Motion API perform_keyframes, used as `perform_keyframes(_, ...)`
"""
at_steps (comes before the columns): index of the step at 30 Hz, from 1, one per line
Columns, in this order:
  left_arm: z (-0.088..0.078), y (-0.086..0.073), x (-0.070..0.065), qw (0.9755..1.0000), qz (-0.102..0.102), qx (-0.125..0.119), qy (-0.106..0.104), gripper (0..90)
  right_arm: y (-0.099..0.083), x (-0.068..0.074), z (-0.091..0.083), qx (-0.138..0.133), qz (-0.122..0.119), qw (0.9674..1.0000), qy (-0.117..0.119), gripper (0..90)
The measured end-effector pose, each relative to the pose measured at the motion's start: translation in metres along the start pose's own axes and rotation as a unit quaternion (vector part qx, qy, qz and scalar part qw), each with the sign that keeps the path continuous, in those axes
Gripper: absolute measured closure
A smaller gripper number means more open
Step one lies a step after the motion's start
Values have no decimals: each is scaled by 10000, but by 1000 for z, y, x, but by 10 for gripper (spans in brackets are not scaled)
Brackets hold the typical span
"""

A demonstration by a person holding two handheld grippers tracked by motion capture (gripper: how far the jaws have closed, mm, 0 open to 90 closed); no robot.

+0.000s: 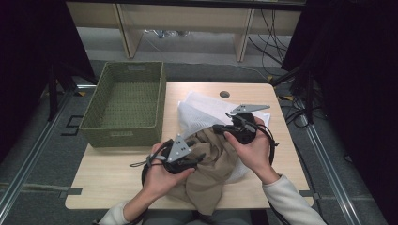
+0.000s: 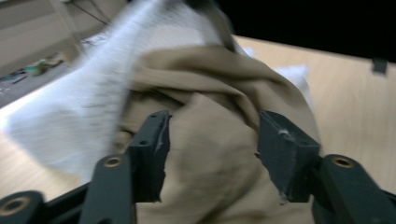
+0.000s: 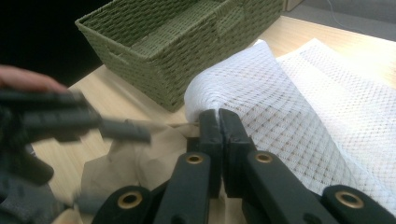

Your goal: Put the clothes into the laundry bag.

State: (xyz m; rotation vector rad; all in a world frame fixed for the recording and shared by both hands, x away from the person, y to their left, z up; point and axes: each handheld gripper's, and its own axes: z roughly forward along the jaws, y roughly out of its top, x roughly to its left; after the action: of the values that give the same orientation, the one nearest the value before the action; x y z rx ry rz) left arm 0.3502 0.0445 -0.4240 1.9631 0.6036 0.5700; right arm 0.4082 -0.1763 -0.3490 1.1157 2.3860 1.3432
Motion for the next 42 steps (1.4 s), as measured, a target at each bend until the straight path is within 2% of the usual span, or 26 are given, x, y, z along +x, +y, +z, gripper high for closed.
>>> perform_keyframes(1, 7, -2, -3, 9998, 169, 70, 24, 419, 0, 0, 1, -10, -25, 10000, 12, 900)
perform_keyframes(3, 18, -6, -8, 9993, 174, 285, -153, 389, 0, 1, 0, 9, 27, 10000, 31, 900)
perform_keyframes(4, 22, -7, -7, 9986, 364, 341, -195, 370, 0, 1, 0, 4, 16, 10000, 30, 900)
perform_keyframes(5, 27, -11, -10, 9982, 204, 523, -211, 357, 0, 1, 0, 1, 13, 10000, 28, 900)
perform_keyframes(11, 50, -21, -18, 9948, 333, 901, -345, 311, 0, 1, 1, -6, 45, 10000, 60, 900)
perform_keyframes(12, 53, -22, -19, 9944, 370, 945, -305, 299, 0, 0, 1, 1, -84, 10000, 41, 900)
perform_keyframes(13, 56, -23, -18, 9935, 433, 1017, -277, 292, 0, 2, 1, 30, -1, 10000, 39, 900)
perform_keyframes(14, 59, -23, -17, 9919, 528, 1124, -253, 292, 0, 1, 1, 17, -53, 10000, 42, 900)
perform_keyframes(15, 63, -25, -17, 9931, 446, 1055, -236, 291, 0, 1, 2, -15, -125, 9999, -22, 900)
perform_keyframes(16, 63, -25, -17, 9931, 446, 1055, -236, 292, 0, 3, 2, 59, 23, 10000, 67, 900)
perform_keyframes(17, 68, -27, -15, 9923, 396, 1142, -270, 296, -1, 3, 3, 64, -38, 10000, 33, 900)
perform_keyframes(19, 69, -28, -15, 9929, 373, 1111, -214, 316, -1, 4, 2, 77, -4, 9999, 67, 900)
perform_keyframes(21, 72, -29, -15, 9921, 394, 1179, -163, 337, -1, 4, 5, 66, -117, 9998, 165, 900)
perform_keyframes(22, 73, -29, -15, 9917, 383, 1213, -167, 346, -1, 6, 3, 118, 10, 9999, 101, 900)
perform_keyframes(24, 75, -31, -15, 9912, 389, 1254, -147, 377, -1, 5, 4, 106, -72, 9998, 152, 900)
perform_keyframes(27, 78, -34, -14, 9900, 402, 1352, -94, 449, 0, 5, 3, 93, -45, 9999, 136, 900)
perform_keyframes(29, 79, -34, -14, 9895, 403, 1380, -114, 520, 0, 5, 3, 95, -67, 9998, 186, 900)
perform_keyframes(30, 81, -37, -13, 9879, 395, 1498, -127, 566, 0, 7, 2, 116, 27, 9998, 176, 900)
perform_keyframes(32, 82, -39, -14, 9872, 360, 1551, -96, 640, 0, 6, 2, 78, -23, 9999, 115, 900)
perform_keyframes(33, 83, -39, -13, 9868, 444, 1559, -11, 673, 0, 6, 1, 85, -21, 9999, 108, 900)
perform_keyframes(35, 84, -39, -13, 9874, 387, 1533, 10, 756, 0, 5, 2, 67, -91, 9999, 115, 900)
perform_keyframes(36, 87, -41, -15, 9905, 65, 1367, -108, 808, 0, 5, 2, 71, -55, 9999, 120, 900)
perform_keyframes(37, 85, -40, -11, 9874, 220, 1546, -266, 831, 0, 5, 1, 76, -48, 9999, 115, 900)
perform_keyframes(39, 84, -39, -9, 9873, 206, 1552, -275, 867, 1, 6, 0, 72, -12, 9999, 145, 900)
perform_keyframes(40, 84, -38, -9, 9915, -175, 1268, -213, 872, 1, 6, 0, 50, -57, 9999, 151, 900)
perform_keyframes(42, 80, -33, -5, 9926, -253, 1149, -284, 878, 1, 7, -1, 30, -47, 9998, 176, 900)
